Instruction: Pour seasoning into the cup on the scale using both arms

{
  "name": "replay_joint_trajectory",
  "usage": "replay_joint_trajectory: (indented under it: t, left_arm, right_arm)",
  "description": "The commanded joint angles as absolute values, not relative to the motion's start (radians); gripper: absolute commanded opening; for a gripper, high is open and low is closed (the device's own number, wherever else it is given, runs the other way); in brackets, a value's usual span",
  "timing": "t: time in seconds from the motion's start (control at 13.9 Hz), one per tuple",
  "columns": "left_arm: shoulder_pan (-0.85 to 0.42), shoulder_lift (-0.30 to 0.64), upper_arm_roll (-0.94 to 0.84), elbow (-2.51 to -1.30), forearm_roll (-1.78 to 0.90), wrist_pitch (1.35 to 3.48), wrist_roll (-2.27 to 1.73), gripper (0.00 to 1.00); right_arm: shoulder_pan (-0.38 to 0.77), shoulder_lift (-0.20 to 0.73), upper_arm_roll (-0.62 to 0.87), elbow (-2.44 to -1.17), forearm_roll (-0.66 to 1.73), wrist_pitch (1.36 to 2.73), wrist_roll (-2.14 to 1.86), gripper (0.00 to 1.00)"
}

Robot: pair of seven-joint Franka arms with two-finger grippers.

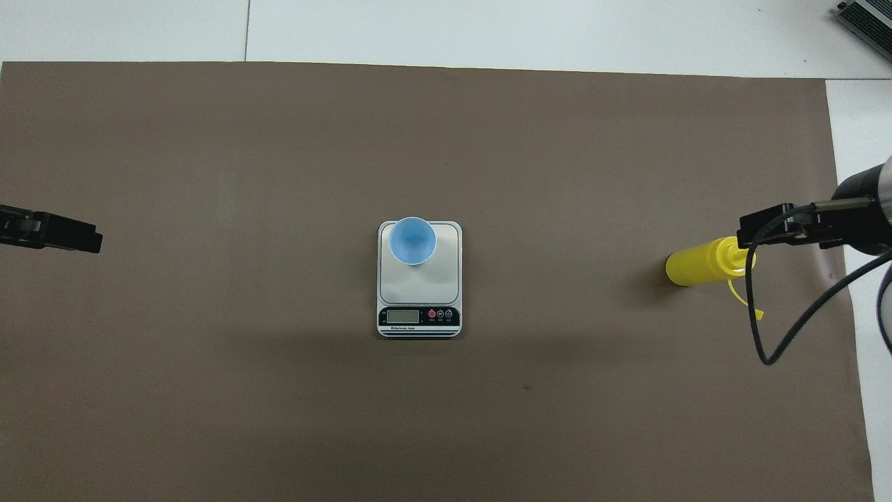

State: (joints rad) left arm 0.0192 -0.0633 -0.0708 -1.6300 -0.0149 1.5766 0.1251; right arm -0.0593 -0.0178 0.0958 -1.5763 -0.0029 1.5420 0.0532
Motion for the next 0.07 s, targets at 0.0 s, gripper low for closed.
replay_joint_trajectory:
  t: [0.0]
  left_arm:
    - [0.031, -0.072, -0.075, -1.635, -0.026, 1.565, 0.121, 1.0]
  right_arm:
    - [-0.077, -0.043, 0.098, -1.608, 0.02, 1.563, 0.043, 1.0]
